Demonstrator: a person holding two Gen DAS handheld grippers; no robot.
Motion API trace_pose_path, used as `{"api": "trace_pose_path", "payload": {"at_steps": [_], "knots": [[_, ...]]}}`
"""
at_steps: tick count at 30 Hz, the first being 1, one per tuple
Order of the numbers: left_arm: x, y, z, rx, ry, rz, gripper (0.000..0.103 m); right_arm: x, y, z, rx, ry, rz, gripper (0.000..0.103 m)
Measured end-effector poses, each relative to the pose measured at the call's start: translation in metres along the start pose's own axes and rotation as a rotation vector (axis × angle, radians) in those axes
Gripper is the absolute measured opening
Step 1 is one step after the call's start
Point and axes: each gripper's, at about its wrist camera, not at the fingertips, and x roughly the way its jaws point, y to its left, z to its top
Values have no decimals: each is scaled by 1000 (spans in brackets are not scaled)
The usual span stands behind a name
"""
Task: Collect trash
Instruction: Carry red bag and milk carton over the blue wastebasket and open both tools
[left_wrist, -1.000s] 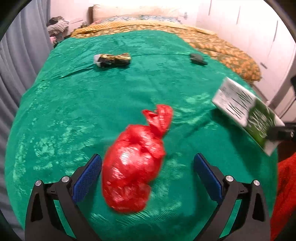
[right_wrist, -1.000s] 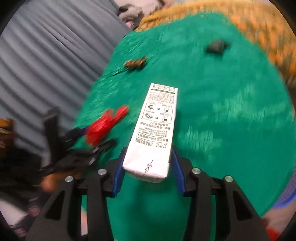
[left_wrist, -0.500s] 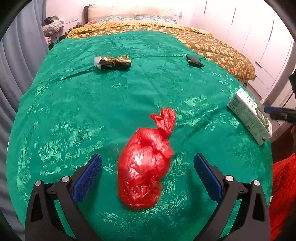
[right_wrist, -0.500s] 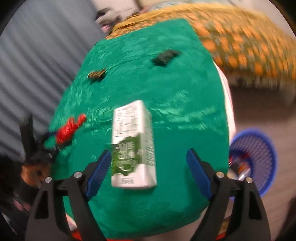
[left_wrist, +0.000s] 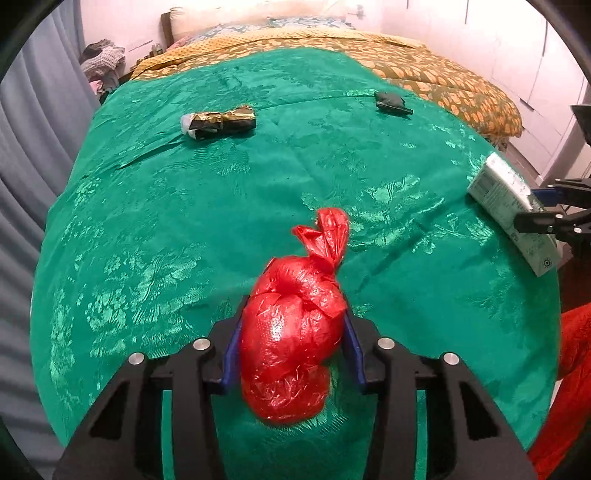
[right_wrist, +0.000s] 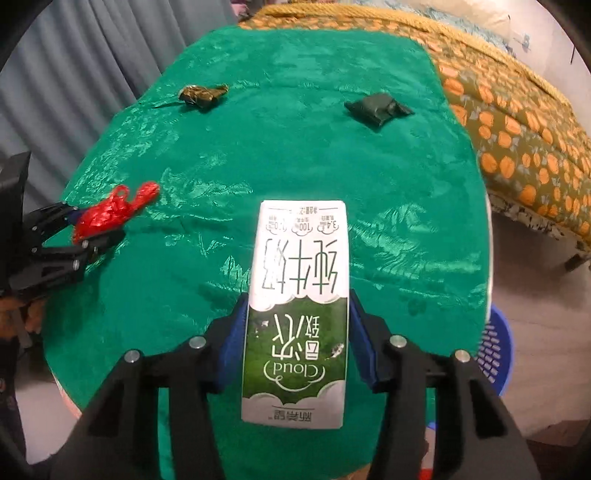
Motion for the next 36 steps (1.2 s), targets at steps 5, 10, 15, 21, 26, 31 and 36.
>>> {"api": "trace_pose_path", "payload": {"at_steps": [5, 10, 15, 21, 26, 31, 36], "knots": [[-19, -20, 5, -8, -47, -26, 42, -36, -9, -10, 30, -104, 79, 49], [-36, -71, 22, -12, -87, -105, 42, -67, -37, -26, 66, -169, 122, 49], [-38, -142, 49, 5, -92, -206, 42, -87, -103, -55, 164, -209, 77, 49], [-22, -250, 84, 58, -82, -328, 42, -91, -195, -102, 305, -194, -27, 49], [9, -337, 102, 113, -41, -370, 42, -76, -255, -132, 400, -161, -71, 49], [62, -396, 105, 120, 30, -366, 43, -48, -301, -148, 467, -123, -63, 49], [110, -424, 100, 108, 75, -366, 43, -27, -325, -162, 510, -123, -31, 49]]}}
